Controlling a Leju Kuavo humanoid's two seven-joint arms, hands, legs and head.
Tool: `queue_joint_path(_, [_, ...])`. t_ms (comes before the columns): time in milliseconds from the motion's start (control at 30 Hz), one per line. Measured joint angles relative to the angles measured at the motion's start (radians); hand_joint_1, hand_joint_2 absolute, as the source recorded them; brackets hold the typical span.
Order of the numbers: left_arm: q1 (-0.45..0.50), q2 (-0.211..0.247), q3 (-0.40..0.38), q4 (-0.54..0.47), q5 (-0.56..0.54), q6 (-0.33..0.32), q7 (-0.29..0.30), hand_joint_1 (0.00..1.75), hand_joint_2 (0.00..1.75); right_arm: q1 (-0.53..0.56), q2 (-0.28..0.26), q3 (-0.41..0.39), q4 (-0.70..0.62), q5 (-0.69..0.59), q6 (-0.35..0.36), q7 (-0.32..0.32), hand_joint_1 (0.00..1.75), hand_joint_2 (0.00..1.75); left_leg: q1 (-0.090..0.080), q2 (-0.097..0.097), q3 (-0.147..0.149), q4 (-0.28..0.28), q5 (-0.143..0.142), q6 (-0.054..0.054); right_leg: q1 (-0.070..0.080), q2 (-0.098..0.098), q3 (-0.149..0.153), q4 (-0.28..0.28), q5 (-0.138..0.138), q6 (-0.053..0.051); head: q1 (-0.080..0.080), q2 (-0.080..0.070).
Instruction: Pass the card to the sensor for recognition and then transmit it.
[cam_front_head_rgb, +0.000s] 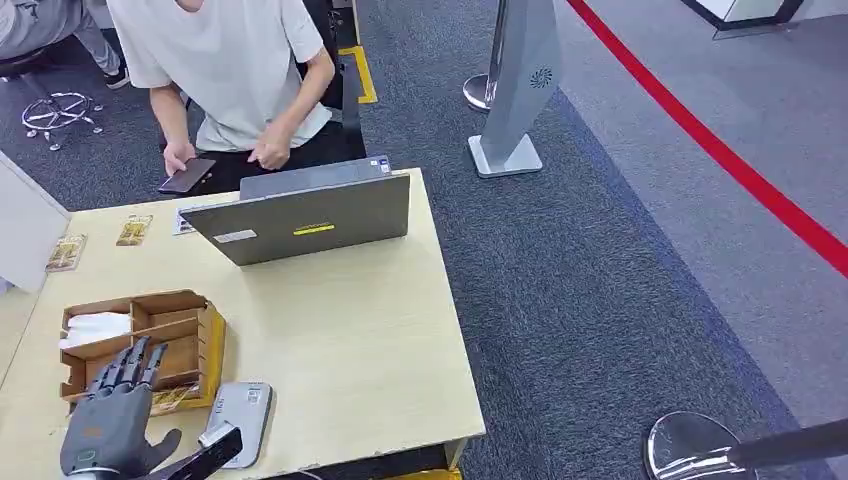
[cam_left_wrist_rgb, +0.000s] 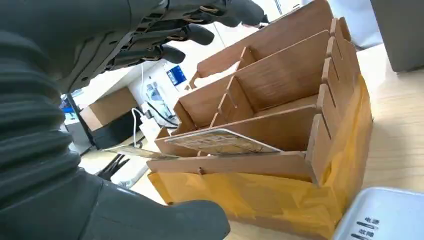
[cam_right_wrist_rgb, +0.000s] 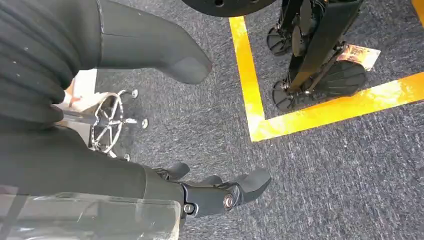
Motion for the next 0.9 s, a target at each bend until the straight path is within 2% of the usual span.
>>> queue_joint_path(667, [-0.013, -0.036, 0.01, 0.075, -0.067, -0.002, 0.028, 0.0, 1.75, -0.001, 0.003, 0.0, 0.0, 0.018, 0.0, 0.004, 0.0, 1.75, 0.0, 0.0, 0.0, 0.0, 0.0, 0.0, 0.0, 0.0, 0.0, 0.0, 0.0, 0.0, 0.0, 0.0])
queue_joint_path(900, [-0.022, -0.068, 0.024, 0.091, -0.126, 0.035, 0.013, 0.0, 1.75, -0.001, 0.011, 0.0, -0.011, 0.025, 0.005, 0.004, 0.0, 1.75, 0.0, 0.0, 0.0, 0.0, 0.0, 0.0, 0.0, 0.0, 0.0, 0.0, 0.0, 0.0, 0.0, 0.0])
